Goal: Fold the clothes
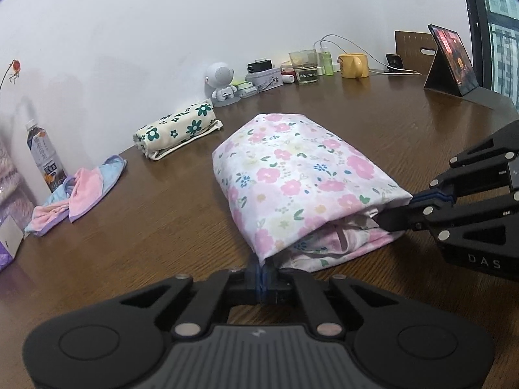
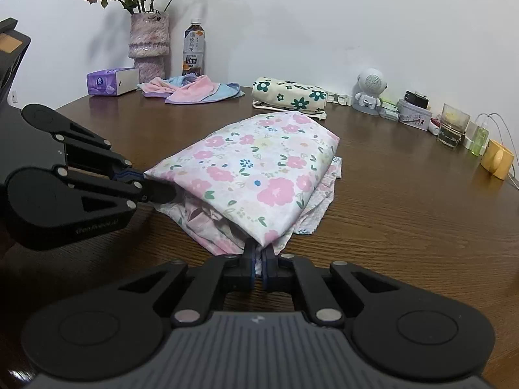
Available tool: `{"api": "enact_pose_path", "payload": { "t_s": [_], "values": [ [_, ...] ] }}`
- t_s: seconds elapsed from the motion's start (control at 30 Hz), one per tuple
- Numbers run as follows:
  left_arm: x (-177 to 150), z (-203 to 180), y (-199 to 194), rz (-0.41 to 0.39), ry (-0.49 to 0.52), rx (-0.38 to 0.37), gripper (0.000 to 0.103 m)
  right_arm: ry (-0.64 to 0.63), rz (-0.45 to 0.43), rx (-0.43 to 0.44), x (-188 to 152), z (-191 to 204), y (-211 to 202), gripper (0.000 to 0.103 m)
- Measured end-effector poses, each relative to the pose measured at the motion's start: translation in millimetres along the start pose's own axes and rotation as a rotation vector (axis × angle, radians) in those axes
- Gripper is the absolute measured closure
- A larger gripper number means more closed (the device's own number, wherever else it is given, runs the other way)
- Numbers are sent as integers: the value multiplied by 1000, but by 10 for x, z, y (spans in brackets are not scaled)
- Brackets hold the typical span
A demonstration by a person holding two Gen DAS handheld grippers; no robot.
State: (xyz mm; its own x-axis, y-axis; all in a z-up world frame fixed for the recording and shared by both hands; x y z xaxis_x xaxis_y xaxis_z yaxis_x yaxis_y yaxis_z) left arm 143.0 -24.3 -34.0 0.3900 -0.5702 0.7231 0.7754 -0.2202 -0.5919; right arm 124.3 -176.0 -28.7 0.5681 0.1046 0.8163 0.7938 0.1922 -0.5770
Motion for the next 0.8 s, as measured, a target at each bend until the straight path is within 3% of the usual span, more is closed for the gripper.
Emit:
{"api": "enact_pose_path", "payload": {
  "t_s": [0.13, 0.33, 0.43, 0.47, 0.53, 0.57, 0.67, 0.8],
  "values": [
    [-7, 49, 5, 6, -7, 0, 103, -1, 1, 0, -5, 13, -3, 100],
    [-47, 271, 52, 29, -26, 18, 102, 49, 16, 105, 42, 36, -81, 92],
    [-78, 494, 106, 59, -76, 60, 90, 70, 19, 167, 96, -7, -182, 72],
    [-101, 562, 104, 75, -94, 77, 84, 77, 16, 187, 113, -31, -220, 69],
    [-139, 615, 6, 77, -116, 84, 82, 99, 18, 222, 138, -92, -276, 69],
    [-156, 622, -65, 71, -123, 81, 75, 107, 12, 225, 157, -146, -287, 68],
    [-175, 490, -331, 26, -136, 16, 67, 134, 0, 218, 238, -351, -267, 66],
    [-48, 157, -547, -51, -141, -134, 59, 165, -22, 215, 478, -636, -101, 64]
  ]
}}
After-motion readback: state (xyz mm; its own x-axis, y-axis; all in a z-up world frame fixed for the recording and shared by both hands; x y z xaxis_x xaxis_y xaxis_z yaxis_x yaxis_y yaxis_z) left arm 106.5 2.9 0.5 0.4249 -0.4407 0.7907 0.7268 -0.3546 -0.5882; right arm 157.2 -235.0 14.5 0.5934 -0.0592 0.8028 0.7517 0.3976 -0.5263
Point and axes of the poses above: each gripper's, at about its wrist camera, not at the fingertips, and y roughly the way its jaws point, z to its left, x to its top, the point moved 6 cm from there along y, roughly the way its jaws point, and after that the axes turned 8 degrees about y, right-handed, at the moved point
